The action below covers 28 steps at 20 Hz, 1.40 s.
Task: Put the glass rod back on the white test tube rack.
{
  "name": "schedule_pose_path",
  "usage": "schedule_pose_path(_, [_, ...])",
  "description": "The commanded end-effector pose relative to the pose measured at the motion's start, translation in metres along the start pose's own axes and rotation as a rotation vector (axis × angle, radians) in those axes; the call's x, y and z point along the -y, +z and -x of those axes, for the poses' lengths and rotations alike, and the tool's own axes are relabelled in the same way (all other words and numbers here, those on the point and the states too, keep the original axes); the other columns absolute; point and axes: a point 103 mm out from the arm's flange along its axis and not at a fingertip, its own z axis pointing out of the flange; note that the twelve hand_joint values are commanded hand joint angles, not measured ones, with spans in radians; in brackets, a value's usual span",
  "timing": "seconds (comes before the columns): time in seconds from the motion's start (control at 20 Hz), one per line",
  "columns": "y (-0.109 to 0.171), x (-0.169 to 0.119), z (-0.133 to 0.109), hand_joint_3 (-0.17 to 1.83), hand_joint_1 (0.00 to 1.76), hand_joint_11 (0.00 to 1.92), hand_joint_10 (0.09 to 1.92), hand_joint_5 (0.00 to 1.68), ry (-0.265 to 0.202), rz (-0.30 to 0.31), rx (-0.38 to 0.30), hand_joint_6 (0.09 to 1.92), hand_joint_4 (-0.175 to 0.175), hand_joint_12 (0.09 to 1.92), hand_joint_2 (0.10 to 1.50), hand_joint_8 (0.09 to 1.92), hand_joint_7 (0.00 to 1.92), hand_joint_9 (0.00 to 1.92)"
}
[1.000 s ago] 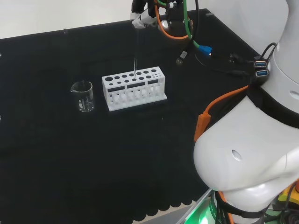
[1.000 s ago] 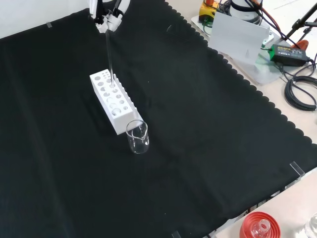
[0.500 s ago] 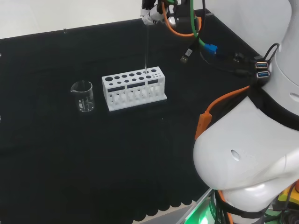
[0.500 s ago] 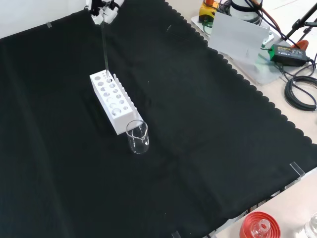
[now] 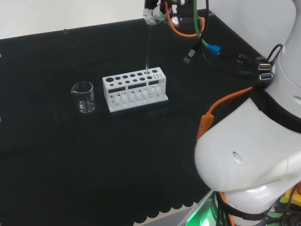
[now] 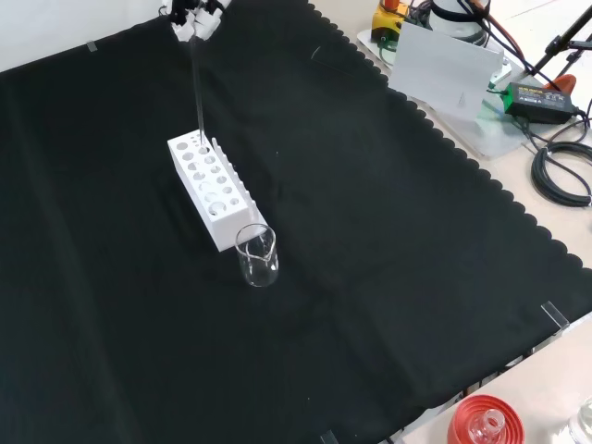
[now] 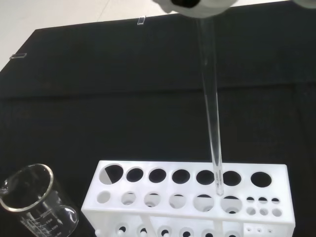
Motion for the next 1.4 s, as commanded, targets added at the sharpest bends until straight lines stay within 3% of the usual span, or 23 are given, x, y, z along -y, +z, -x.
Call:
schedule_pose_path(0.05, [-0.001,0.000,-0.004,0.00,1.30,1.51,0.62,1.06,-0.004,0.003,-0.005,0.59,-0.175,0.86,1.06,0.99,1.17,1.66])
schedule_pose_path(0.45, [0.004,-0.007,-0.015,0.00,1.30,1.51,0.62,1.06,-0.008,-0.028,0.012,0.59,-0.175,0.86,1.06,0.99,1.17,1.66])
schedule_pose_path(0.55, [0.004,-0.008,-0.017,0.00,1.30,1.51,0.62,1.06,-0.017,-0.004,-0.044,0.59,-0.175,0.86,1.06,0.99,1.18,1.66])
schedule_pose_path(0.85, [0.014,-0.006,-0.016,0.00,1.30,1.51,0.62,1.06,-0.015,-0.008,-0.017,0.59,-0.175,0.86,1.06,0.99,1.18,1.66])
schedule_pose_path(0.95, [0.024,-0.008,-0.015,0.00,1.30,1.51,0.62,1.06,-0.017,-0.046,-0.020,0.59,-0.175,0.86,1.06,0.99,1.18,1.66])
schedule_pose_path(1.4, [0.044,-0.008,-0.013,0.00,1.30,1.51,0.62,1.06,-0.014,-0.073,0.025,0.59,-0.175,0.86,1.06,0.99,1.18,1.67])
